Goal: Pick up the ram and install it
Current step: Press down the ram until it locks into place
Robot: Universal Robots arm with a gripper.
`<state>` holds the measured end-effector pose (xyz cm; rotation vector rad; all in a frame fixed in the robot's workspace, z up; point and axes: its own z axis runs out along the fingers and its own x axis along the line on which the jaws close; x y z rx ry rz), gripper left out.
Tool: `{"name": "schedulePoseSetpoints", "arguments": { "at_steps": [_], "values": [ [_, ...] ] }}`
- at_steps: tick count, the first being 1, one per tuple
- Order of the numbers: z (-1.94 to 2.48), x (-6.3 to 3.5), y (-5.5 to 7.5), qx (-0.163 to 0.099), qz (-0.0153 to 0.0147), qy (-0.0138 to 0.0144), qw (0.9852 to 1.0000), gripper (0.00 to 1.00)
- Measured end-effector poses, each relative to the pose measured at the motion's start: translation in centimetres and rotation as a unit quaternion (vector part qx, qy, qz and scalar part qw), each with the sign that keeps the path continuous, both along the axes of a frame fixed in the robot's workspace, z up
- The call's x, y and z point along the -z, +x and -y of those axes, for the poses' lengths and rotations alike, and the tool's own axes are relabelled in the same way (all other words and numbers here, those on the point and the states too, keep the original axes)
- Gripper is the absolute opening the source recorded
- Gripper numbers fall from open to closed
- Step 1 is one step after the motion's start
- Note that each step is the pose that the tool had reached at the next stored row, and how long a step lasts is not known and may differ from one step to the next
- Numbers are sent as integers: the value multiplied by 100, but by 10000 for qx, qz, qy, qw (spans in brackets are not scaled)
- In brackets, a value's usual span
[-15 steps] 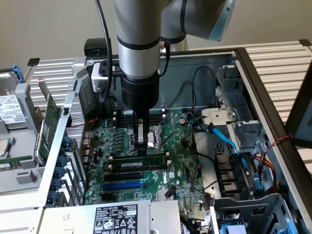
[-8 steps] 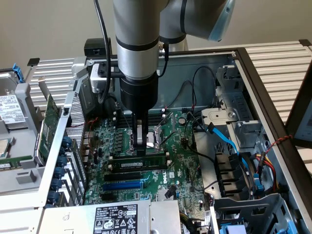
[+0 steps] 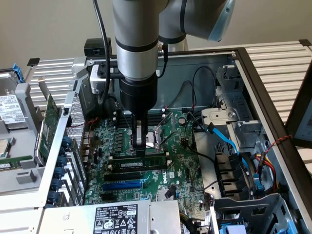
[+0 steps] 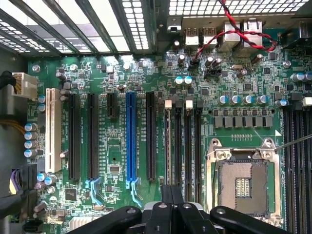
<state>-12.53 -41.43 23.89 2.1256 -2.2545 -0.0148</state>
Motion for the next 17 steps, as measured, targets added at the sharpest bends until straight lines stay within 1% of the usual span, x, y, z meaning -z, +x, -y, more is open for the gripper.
{"name": "schedulePoseSetpoints", "arguments": {
  "at_steps": [7,17],
  "values": [
    [-20,45,-3,0,-1,-8,10000,10],
    [-22,90,-4,0,-2,-22,10000,10]
  ]
}}
